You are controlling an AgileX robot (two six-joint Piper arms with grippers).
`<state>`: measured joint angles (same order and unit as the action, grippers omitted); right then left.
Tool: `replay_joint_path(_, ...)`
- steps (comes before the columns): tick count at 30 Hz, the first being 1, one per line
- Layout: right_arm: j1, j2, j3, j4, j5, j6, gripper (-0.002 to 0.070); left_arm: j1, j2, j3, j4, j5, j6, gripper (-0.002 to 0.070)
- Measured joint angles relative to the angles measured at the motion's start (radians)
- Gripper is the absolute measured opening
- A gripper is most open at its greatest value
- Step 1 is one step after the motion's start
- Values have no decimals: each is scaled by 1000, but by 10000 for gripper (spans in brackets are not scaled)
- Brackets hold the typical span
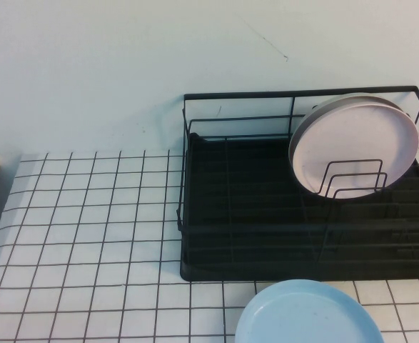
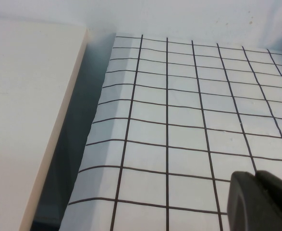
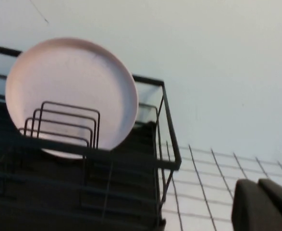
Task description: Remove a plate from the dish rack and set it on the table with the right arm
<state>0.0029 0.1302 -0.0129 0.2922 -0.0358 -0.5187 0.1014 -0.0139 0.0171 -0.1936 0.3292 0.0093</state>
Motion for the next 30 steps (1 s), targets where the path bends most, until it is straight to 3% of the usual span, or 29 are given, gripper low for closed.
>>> replay_joint_path(3,-36,-84,36,-150,109,171,-2,0,0,0,0,0,0,-3)
replay_joint_path(11,-96,-142,41,-273,361,270,-2,0,0,0,0,0,0,-3)
replay_joint_path(30,-96,-142,36,-275,389,292,-2,0,0,0,0,0,0,-3)
